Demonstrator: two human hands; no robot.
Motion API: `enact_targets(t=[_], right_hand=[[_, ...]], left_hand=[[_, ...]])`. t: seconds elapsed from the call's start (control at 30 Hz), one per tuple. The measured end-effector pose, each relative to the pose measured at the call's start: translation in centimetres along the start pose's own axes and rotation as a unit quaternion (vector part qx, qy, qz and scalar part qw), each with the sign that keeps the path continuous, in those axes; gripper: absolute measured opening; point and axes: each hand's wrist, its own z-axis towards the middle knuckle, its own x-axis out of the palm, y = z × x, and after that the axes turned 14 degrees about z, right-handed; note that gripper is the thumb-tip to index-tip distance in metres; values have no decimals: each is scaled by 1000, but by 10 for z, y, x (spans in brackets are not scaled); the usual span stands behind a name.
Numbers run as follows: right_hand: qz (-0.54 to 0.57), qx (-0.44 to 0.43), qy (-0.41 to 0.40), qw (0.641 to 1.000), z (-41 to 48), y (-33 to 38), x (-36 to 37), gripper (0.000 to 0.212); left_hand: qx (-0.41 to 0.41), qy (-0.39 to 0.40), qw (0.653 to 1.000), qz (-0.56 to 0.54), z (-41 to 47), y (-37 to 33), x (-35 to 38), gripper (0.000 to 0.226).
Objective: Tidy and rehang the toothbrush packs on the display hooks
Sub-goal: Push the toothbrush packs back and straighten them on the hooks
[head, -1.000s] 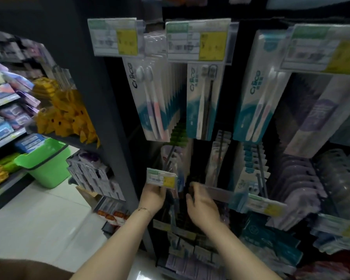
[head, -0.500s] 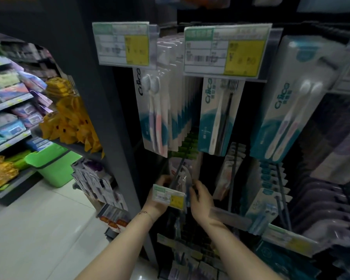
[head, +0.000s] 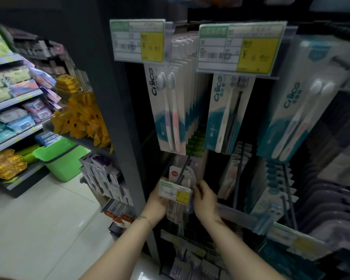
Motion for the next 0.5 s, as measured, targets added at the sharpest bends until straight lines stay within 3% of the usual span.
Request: enact_targets(t=[0.17,0.23,0.5], right_hand=[[-25,1,5,1000,-12,2,-4,19],[-26,4,17,1000,-18,5,-5,17],[21,9,35,999,-49,20,-10,15]], left_hand=[[101,1,993,63,-19,7,-9,20],[106,-10,991,77,-21,10,-12,27],[121,-55,982,131,-37,12,-15,19]])
